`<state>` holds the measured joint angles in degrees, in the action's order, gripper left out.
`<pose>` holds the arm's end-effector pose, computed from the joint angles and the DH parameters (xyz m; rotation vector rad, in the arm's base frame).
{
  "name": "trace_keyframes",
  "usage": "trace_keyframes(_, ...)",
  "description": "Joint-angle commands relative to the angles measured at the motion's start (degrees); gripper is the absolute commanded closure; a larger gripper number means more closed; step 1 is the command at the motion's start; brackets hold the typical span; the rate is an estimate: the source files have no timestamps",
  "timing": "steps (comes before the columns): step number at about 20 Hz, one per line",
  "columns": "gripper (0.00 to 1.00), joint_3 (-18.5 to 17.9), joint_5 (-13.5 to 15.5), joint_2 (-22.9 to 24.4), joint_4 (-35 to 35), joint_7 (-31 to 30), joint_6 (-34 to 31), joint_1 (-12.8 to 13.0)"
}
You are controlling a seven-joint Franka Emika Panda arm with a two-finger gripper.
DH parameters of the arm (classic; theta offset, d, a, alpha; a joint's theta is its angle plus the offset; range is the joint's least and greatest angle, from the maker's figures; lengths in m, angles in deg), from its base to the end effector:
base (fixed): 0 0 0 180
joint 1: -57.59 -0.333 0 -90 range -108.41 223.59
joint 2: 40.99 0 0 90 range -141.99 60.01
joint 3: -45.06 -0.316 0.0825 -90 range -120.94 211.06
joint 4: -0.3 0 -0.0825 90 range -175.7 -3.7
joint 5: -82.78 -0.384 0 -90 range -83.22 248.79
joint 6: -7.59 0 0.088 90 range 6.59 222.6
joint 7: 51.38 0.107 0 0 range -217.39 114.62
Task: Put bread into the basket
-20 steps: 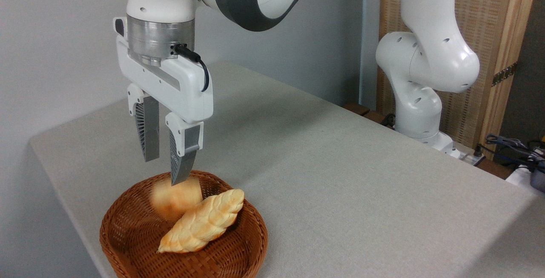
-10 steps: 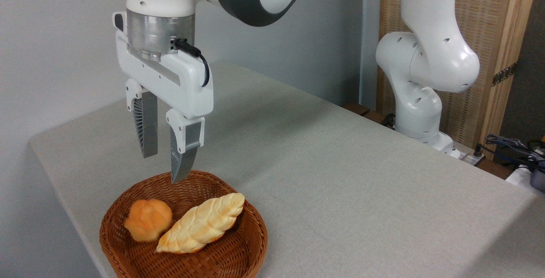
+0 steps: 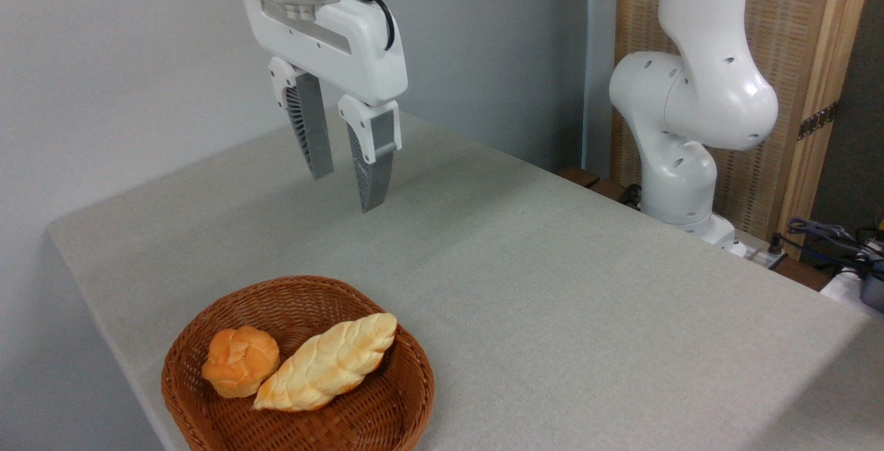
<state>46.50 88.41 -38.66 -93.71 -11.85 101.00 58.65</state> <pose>0.5461 -0.0341 0.6195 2.8567 -1.0903 0.0910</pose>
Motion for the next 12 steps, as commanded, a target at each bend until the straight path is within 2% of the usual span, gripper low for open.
trace_keyframes(1,0.0,-0.1,-1.2,0.2,-0.7,0.6,-1.2,0.0)
trace_keyframes(6,0.0,-0.5,-1.4,0.2,-0.7,5.2,-1.1,0.0)
trace_keyframes(12,0.0,-0.6,-1.4,0.0,-0.6,5.6,-1.1,0.0)
